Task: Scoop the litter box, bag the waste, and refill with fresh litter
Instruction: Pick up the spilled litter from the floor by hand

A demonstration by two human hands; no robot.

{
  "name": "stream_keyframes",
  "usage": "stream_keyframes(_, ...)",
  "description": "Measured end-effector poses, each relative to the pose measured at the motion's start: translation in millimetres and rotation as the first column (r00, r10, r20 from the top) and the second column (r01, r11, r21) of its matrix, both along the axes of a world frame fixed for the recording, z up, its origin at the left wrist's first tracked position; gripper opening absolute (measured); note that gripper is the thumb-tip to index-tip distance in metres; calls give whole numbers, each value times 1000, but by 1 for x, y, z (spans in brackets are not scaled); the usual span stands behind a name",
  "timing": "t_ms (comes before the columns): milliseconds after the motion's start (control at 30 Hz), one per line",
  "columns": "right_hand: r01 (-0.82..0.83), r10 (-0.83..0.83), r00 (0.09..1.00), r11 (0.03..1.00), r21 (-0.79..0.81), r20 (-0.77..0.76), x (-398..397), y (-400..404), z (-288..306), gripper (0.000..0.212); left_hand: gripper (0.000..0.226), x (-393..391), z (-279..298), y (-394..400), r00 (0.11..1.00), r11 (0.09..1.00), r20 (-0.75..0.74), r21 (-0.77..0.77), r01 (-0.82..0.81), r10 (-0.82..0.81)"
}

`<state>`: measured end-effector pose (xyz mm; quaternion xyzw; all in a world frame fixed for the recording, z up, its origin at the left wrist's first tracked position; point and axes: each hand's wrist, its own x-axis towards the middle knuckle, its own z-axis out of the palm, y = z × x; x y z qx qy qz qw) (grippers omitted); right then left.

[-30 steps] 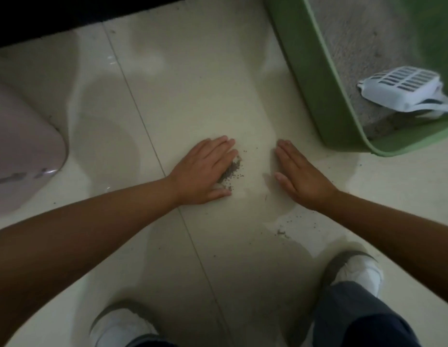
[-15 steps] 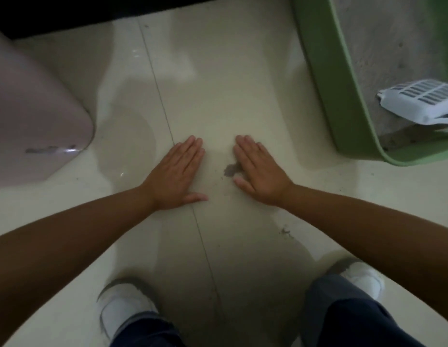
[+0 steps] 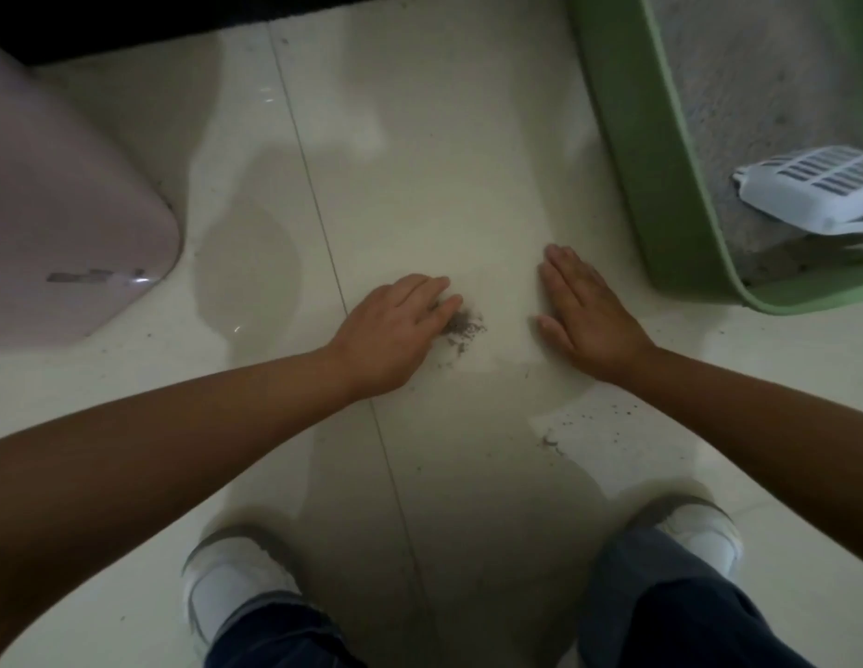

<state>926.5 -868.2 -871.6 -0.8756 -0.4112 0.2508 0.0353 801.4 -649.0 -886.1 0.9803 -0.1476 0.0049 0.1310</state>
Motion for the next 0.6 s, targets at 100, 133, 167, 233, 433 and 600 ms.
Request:
stream_keyframes(100,-29,29,1000,1000,-12,-7,4,-4,-3,103,48,12,7,-12,997,999,-72,30,28,-26)
stream_keyframes(133,-8,8,1000,1000,3,-20,4,-4,-3,107,51,17,15,-15,992,997,-115,60,51,-44)
stream_keyframes(167,17,-16,1000,1000,16,-27,3,-2,-4,110,55,22,23,-16,984,993,-170,95,67,-50)
stream_keyframes(233,44,-43,999,999,17,-32,1,3,-4,114,50,22,23,-22,960,979,-281,193,68,-11)
stream_keyframes(433,48,-47,998,999,20,-48,5,3,-5,116,19,24,27,-33,962,937,-248,296,184,-111)
stream_keyframes(600,32,-36,998,998,-55,-56,7,6,2,99,12,30,30,-33,957,941,-262,273,200,-127)
